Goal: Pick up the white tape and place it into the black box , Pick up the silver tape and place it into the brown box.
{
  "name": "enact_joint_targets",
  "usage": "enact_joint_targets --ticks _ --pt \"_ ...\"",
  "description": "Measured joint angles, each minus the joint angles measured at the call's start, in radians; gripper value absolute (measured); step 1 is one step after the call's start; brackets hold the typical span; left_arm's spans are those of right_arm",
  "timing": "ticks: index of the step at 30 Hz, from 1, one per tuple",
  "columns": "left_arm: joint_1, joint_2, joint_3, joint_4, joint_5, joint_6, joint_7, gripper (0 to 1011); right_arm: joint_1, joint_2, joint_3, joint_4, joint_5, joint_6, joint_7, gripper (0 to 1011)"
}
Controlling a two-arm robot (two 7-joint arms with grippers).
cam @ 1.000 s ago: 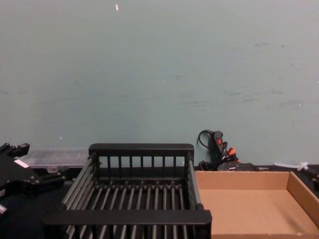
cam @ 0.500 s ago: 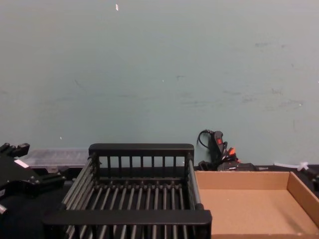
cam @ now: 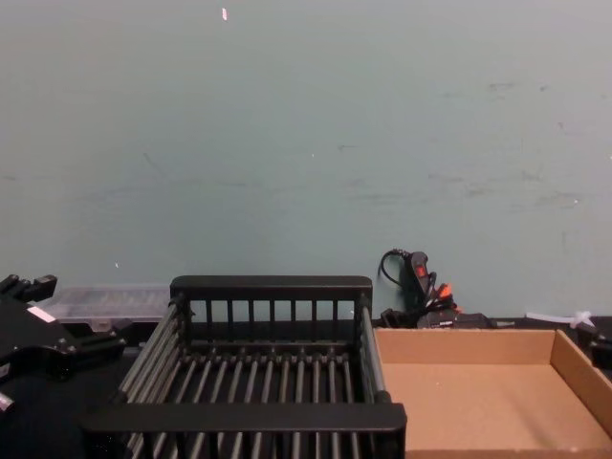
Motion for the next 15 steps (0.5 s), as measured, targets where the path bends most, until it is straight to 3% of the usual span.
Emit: enact_joint_targets --ticks 15 --pt "0.0 0.0 0.0 0.0 0.0 0.0 0.0 1002 -0.121 0.021 0.064 -0.164 0.086 0.08 0.069 1002"
